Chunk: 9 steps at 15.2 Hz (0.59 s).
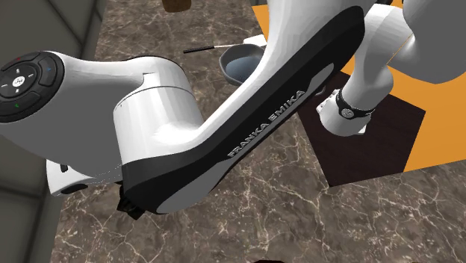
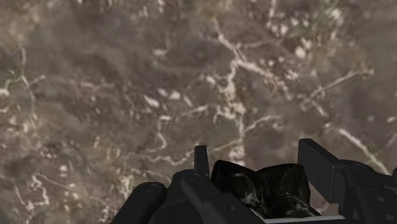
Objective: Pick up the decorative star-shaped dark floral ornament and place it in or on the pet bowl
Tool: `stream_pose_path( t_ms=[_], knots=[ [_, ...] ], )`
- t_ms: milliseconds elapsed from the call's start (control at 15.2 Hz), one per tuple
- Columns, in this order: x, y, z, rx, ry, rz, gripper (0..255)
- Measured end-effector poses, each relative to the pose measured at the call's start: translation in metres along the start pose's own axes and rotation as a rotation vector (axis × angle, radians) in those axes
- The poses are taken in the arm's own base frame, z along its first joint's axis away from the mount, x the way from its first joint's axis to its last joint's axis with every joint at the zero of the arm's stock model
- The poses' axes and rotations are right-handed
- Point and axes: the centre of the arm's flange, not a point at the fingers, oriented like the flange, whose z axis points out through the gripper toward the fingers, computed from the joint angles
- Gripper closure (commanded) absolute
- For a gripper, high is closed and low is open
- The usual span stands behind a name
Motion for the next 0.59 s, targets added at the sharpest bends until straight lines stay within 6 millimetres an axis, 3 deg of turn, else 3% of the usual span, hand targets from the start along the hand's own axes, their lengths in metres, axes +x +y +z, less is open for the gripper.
stream_pose_path(
  t_ms=[594],
  knots=[
    [-0.003,0.005,-0.042,0.0,-0.001,0.0,255]
  ],
)
